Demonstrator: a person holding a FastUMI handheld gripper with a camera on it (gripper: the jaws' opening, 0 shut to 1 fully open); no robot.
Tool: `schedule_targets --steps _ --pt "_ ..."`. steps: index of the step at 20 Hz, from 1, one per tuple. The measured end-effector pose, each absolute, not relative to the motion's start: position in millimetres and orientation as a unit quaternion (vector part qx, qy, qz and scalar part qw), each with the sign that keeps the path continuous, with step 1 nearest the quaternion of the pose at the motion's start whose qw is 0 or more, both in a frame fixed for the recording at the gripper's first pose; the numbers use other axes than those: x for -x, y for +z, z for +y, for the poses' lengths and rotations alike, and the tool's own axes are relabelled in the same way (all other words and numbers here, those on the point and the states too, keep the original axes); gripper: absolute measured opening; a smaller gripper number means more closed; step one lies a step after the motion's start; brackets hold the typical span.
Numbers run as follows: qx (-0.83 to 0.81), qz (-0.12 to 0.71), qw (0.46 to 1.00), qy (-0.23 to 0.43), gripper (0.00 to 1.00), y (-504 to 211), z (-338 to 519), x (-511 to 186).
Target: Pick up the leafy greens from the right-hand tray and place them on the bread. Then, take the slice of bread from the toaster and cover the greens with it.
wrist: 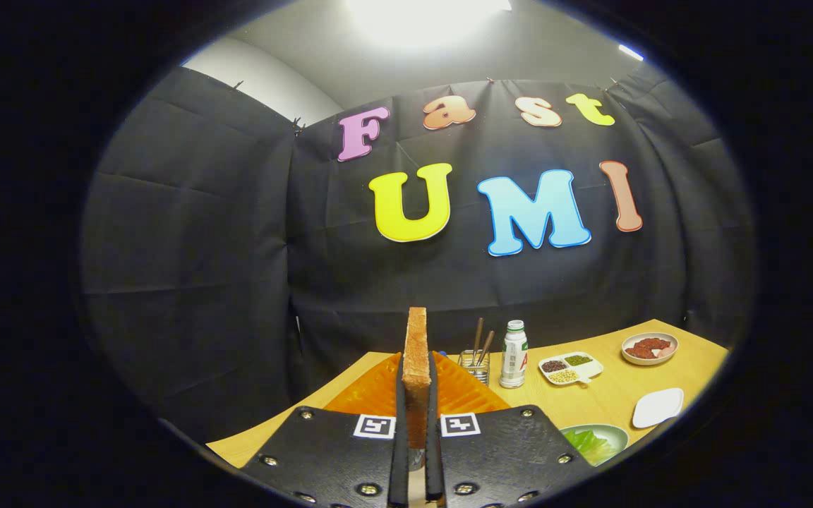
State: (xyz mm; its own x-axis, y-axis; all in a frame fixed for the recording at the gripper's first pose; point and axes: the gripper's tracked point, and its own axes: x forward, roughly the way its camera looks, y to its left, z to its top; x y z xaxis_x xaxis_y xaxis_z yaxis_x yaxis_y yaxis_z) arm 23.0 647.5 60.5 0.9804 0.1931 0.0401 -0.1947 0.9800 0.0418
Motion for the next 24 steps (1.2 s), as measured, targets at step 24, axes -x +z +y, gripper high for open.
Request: schedule_targets --steps 24 --pt "-0.077 0.083 0.992 0.056 0.09 -93 467 -3"
